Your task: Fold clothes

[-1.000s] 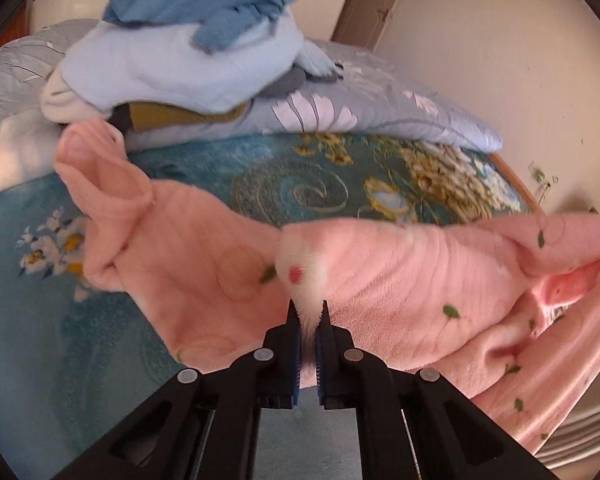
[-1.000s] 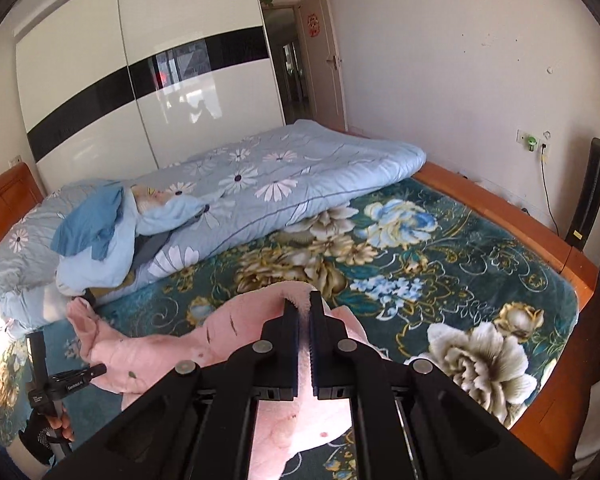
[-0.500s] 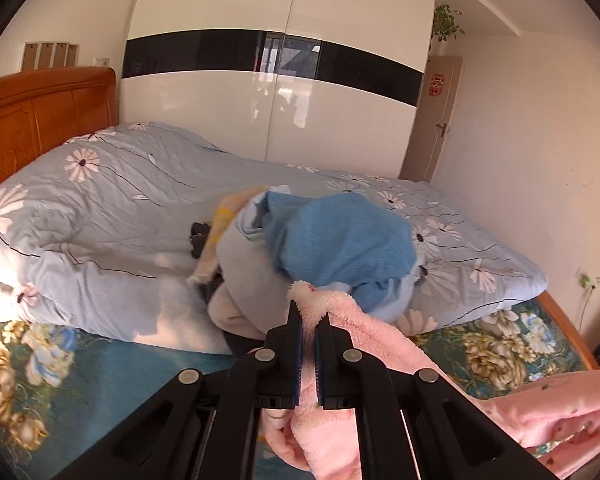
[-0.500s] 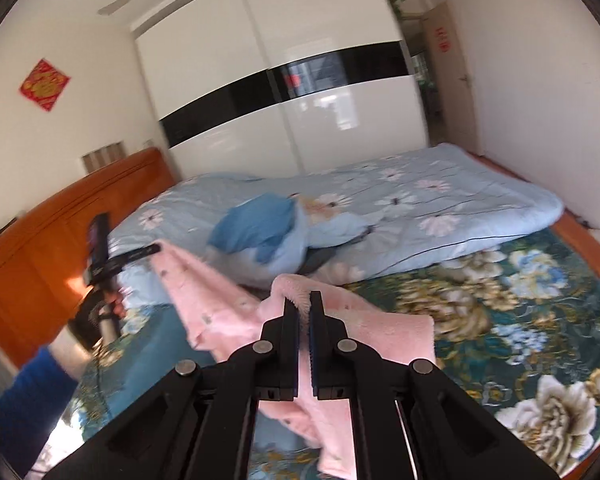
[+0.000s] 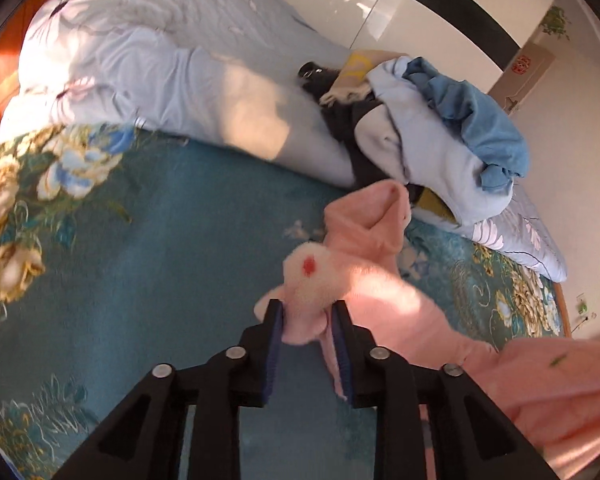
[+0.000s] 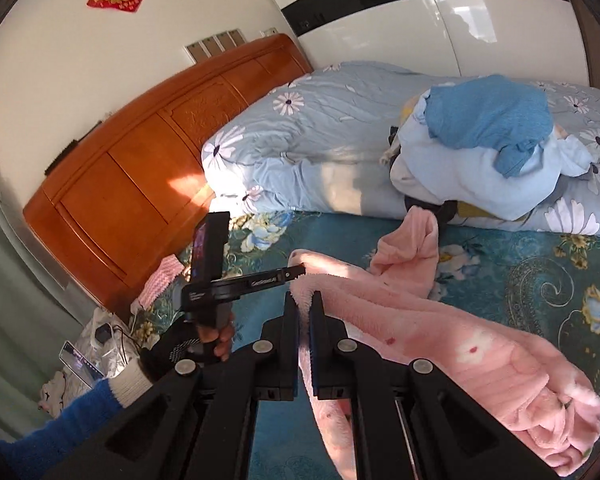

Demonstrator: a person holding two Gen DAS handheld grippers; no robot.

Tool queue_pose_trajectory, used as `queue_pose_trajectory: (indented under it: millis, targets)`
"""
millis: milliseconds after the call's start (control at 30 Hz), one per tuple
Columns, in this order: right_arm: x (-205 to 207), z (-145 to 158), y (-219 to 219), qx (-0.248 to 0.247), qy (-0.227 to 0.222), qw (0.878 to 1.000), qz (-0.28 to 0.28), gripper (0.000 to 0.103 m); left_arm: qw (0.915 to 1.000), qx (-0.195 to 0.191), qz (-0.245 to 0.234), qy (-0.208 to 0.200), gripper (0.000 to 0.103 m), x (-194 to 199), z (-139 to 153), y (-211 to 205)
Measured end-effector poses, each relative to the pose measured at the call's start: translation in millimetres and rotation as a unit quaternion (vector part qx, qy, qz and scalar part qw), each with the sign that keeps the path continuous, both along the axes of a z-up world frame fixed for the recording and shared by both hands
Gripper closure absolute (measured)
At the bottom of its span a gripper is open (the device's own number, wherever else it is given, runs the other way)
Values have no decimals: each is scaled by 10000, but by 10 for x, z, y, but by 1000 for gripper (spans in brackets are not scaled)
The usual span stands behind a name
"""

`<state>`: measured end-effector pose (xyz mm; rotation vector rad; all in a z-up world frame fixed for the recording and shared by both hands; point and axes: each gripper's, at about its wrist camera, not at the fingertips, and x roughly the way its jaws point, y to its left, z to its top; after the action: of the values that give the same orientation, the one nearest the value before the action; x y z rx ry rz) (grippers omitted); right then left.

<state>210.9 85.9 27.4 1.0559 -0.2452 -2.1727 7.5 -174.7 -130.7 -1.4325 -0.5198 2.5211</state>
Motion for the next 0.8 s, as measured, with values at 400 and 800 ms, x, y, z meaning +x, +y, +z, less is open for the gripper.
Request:
queue_pose_trajectory:
  millis: [400,800]
  targets:
    - [219,-284,261,60,-214,9997,-30,52,9950,861,-503,-40,37,1370,-396,381]
    - [876,-1704,3007,235,-1430,9218,-3597,41,9967,-202,-589,-522,33,1741,-906,1223]
